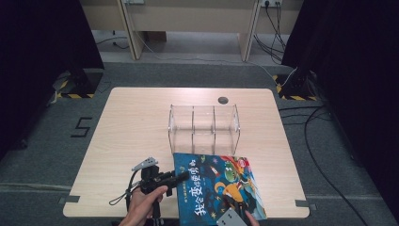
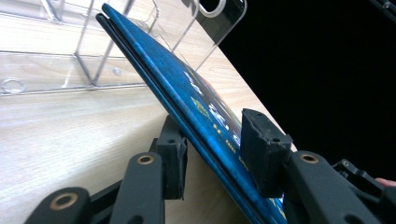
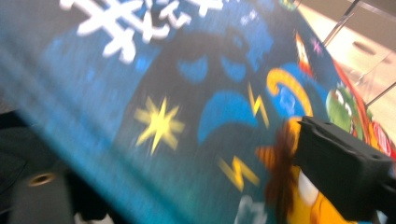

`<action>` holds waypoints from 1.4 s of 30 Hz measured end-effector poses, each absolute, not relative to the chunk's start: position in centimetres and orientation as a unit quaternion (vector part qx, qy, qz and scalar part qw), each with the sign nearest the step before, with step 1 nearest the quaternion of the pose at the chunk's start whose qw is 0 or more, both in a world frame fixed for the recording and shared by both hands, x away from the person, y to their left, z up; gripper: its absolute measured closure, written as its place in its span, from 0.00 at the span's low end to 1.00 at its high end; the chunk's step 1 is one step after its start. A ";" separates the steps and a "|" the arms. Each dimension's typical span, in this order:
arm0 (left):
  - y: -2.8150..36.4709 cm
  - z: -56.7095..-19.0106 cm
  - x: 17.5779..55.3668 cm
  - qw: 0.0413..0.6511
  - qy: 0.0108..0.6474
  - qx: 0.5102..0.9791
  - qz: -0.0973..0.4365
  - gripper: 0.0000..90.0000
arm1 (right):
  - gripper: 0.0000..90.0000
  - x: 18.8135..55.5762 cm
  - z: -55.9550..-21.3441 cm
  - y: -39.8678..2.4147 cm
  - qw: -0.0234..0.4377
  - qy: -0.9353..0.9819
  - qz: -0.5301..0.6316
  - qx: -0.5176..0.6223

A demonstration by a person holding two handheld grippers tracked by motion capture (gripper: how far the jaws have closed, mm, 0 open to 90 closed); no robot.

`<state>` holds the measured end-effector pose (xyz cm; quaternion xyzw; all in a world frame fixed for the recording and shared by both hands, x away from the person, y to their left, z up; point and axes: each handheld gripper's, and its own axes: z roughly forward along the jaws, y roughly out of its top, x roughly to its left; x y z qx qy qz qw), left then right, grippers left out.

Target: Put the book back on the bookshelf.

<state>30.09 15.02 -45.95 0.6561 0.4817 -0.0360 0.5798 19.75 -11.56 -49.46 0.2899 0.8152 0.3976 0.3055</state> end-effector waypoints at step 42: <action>16.0 -46.3 30.9 0.581 0.458 0.666 -0.096 0.30 | 0.51 19.2 -46.5 -14.1 0.319 0.740 0.497 0.321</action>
